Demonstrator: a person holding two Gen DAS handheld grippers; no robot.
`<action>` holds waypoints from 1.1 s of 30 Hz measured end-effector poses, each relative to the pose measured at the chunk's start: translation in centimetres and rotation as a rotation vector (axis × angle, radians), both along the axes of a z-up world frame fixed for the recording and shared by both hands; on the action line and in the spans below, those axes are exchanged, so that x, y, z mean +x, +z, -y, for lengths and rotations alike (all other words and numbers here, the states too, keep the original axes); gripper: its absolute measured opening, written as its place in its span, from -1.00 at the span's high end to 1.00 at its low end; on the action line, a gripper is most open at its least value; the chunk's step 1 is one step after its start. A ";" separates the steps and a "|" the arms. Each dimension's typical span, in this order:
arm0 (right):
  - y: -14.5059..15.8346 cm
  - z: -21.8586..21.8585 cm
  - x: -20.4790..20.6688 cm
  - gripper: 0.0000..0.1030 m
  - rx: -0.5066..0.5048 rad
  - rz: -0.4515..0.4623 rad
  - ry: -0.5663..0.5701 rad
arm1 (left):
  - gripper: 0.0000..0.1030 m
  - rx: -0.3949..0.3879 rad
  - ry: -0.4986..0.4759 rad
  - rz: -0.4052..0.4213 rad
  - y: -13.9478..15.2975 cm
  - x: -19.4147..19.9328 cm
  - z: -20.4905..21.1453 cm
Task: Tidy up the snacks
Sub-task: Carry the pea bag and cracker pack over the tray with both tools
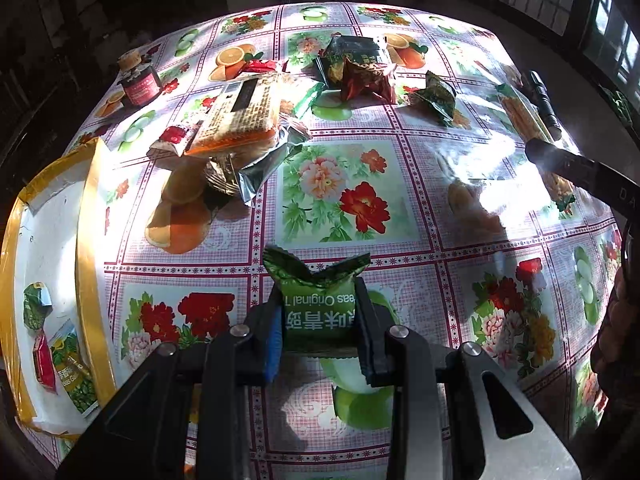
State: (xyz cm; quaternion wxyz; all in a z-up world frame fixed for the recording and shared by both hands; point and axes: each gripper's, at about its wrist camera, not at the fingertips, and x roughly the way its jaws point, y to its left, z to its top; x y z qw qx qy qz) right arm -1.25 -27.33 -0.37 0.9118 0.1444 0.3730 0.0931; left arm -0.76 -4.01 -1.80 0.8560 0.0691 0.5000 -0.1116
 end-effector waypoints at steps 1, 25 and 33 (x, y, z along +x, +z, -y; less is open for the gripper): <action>0.3 -0.4 -0.7 0.11 0.026 0.009 0.012 | 0.37 0.004 0.012 0.011 0.4 -0.5 -0.4; 1.2 -14.1 -5.1 0.11 0.097 0.018 0.347 | 0.37 0.006 0.217 0.091 3.0 -4.3 -9.8; 1.1 -17.5 -4.7 0.11 0.089 0.010 0.416 | 0.37 -0.011 0.277 0.086 2.8 -4.3 -12.9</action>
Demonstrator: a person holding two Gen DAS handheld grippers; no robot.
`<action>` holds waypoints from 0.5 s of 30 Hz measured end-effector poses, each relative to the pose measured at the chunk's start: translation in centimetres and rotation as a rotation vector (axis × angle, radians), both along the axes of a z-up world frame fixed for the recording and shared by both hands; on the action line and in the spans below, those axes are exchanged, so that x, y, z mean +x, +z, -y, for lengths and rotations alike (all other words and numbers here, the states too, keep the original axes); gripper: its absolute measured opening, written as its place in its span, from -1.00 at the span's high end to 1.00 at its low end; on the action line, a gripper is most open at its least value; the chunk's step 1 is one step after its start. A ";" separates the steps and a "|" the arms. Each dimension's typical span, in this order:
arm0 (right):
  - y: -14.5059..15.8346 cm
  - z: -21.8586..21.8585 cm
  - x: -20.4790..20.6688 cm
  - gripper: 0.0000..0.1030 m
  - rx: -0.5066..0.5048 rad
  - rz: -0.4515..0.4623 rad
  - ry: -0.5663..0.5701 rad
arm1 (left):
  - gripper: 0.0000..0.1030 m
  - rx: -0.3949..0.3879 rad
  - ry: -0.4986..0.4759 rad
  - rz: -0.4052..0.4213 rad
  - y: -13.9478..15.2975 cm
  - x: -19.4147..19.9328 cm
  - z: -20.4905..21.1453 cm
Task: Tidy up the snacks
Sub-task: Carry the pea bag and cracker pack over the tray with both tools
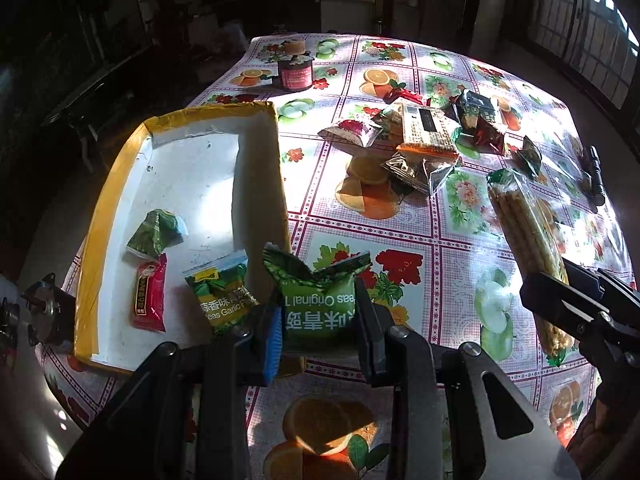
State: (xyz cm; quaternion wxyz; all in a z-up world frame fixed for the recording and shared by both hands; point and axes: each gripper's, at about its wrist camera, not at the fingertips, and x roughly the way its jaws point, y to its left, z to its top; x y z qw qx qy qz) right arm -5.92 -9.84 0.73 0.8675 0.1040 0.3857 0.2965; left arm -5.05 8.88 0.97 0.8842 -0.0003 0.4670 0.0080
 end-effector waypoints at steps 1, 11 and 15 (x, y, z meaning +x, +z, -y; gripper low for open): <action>0.0 -0.4 0.1 0.11 -0.002 0.000 0.008 | 0.37 -0.002 0.007 0.000 0.0 0.0 -0.4; 0.4 -5.4 1.0 0.11 -0.022 0.011 0.101 | 0.37 -0.023 0.071 -0.013 -0.5 0.1 -4.0; 0.9 -7.5 1.6 0.11 -0.026 0.021 0.144 | 0.37 -0.038 0.097 -0.020 -0.8 0.2 -5.7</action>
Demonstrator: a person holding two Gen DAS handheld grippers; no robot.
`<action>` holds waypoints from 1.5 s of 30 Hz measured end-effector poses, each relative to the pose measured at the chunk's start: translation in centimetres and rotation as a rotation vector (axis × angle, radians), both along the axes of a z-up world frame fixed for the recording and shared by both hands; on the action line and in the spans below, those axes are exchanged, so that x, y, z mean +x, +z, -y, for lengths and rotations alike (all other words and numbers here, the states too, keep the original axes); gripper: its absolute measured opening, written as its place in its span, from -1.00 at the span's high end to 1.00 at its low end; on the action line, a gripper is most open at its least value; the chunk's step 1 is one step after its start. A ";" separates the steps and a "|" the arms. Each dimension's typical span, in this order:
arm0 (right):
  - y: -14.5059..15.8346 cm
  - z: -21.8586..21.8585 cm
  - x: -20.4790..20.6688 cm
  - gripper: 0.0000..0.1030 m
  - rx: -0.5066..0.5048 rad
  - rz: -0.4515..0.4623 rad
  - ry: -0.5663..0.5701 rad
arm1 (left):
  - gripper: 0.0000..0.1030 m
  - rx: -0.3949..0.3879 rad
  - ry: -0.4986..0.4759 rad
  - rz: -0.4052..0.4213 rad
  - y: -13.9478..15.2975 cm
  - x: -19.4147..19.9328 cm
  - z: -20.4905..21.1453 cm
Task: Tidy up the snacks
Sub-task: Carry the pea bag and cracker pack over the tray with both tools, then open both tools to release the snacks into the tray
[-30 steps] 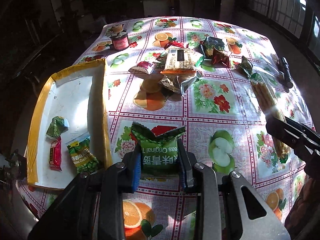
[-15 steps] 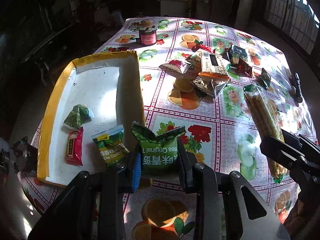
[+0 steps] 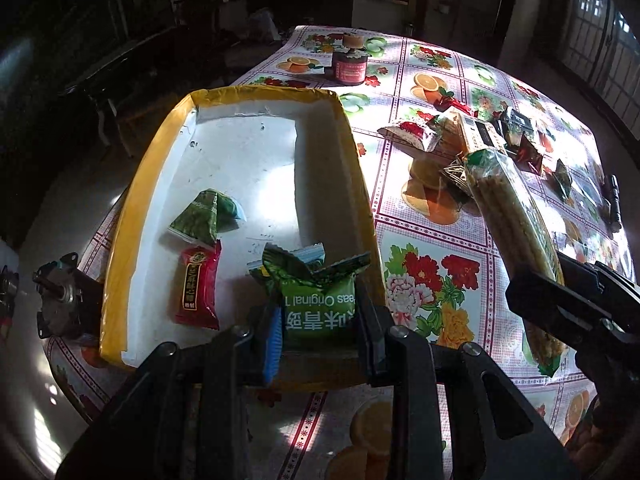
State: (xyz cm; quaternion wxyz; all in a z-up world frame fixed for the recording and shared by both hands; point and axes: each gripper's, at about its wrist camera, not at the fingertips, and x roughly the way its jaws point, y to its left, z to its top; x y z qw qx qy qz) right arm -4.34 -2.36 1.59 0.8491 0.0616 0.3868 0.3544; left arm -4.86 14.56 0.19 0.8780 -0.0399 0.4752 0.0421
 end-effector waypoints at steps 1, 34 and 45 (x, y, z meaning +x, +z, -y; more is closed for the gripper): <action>0.1 -0.6 0.2 0.11 -0.003 0.002 0.010 | 0.37 -0.006 0.011 -0.001 0.0 0.0 -0.5; -4.2 -13.6 7.4 0.09 -0.207 -0.035 0.190 | 0.33 -0.009 0.122 -0.068 -2.1 2.6 -6.6; -1.7 -6.8 5.8 0.08 0.041 -0.044 0.070 | -0.02 0.017 0.150 -0.006 -0.1 1.2 -5.9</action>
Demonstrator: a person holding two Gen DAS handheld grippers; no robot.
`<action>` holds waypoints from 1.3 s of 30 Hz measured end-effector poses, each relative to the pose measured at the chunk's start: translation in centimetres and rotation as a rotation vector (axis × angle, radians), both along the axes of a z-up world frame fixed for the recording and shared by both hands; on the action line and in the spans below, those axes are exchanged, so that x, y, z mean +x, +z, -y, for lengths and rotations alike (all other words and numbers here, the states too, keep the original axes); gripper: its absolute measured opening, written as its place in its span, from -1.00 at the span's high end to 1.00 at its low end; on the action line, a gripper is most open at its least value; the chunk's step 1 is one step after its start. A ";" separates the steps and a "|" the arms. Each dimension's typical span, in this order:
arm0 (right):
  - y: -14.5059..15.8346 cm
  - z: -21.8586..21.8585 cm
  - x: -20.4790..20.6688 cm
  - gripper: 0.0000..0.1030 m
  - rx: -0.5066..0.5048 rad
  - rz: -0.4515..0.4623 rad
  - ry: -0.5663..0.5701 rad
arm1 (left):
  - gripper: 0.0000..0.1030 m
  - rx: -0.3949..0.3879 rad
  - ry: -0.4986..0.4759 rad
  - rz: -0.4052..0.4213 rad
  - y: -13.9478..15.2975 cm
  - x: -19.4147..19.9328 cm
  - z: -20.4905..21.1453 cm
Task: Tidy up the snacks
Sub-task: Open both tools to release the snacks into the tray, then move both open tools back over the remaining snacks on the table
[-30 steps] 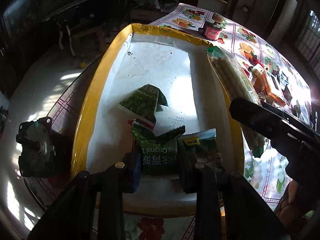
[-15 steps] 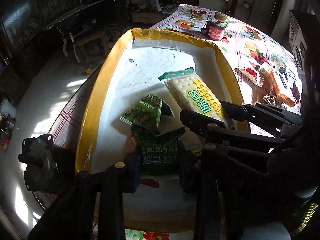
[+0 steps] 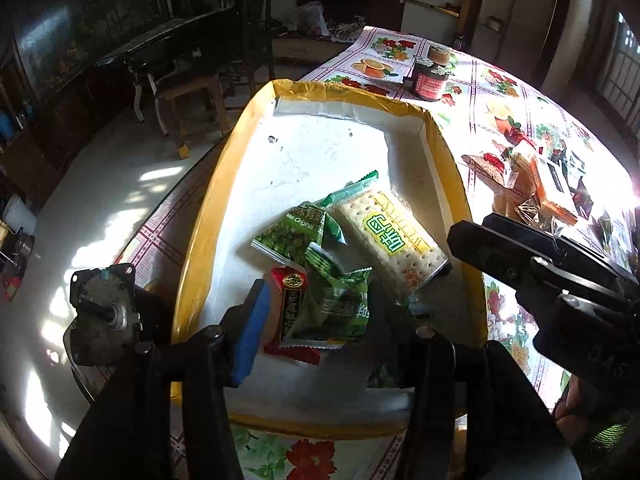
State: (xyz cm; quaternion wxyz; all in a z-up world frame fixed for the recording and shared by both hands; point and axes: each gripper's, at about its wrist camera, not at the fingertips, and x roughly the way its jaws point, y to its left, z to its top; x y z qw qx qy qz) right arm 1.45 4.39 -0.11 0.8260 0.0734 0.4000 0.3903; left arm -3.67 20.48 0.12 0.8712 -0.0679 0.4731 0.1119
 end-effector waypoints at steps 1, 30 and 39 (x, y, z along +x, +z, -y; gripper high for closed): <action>0.0 1.2 -0.1 0.08 0.055 -0.014 -0.019 | -0.04 0.006 -0.003 0.006 0.2 -0.1 0.3; 4.4 29.5 -14.4 -0.83 1.047 0.439 -0.411 | -0.15 0.076 -0.232 0.090 3.2 -3.3 13.1; 12.7 33.7 -22.7 -0.96 1.173 0.918 -0.679 | -0.15 0.062 -0.290 0.072 3.3 -3.7 16.5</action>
